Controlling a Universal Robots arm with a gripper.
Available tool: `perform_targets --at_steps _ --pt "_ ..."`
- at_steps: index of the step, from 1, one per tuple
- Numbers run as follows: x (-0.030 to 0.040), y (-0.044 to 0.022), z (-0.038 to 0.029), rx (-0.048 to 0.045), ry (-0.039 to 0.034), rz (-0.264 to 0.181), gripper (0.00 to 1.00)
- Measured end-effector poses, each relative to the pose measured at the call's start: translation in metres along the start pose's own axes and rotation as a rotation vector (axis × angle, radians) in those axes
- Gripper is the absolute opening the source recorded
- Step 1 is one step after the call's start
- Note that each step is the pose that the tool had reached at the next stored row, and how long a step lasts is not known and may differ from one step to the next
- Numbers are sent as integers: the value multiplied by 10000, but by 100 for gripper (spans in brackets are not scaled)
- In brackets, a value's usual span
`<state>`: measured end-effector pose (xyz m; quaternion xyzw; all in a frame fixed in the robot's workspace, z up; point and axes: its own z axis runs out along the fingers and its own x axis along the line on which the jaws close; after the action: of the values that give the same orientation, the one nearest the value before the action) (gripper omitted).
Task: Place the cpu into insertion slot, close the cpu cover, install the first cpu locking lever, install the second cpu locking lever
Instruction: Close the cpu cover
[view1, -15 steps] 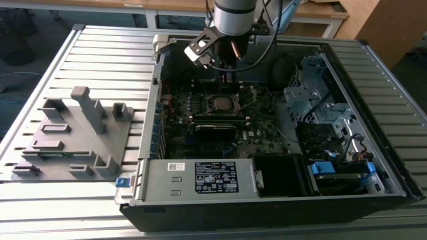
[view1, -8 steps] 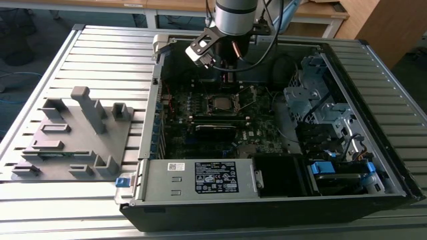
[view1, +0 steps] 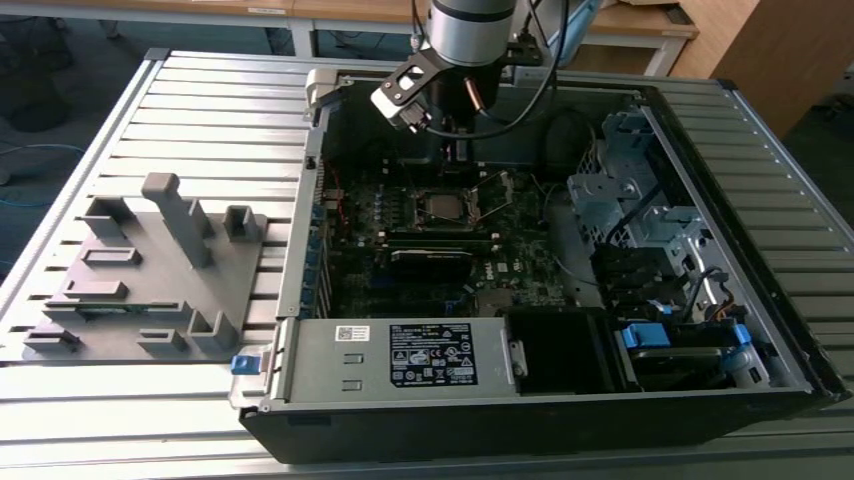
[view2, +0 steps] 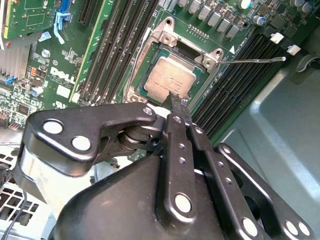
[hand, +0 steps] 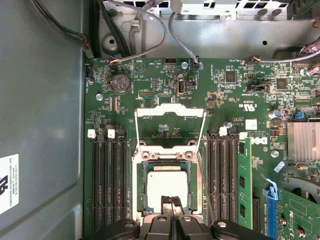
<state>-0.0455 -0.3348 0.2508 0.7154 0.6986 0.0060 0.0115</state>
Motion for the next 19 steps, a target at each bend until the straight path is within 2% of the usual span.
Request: perform_targets --at_steps 8,16,19 --pt "0 2 -3 1 -3 -1 10" --pt "1 70 -1 1 -2 -1 10" --pt "1 73 -1 1 -2 1 10"
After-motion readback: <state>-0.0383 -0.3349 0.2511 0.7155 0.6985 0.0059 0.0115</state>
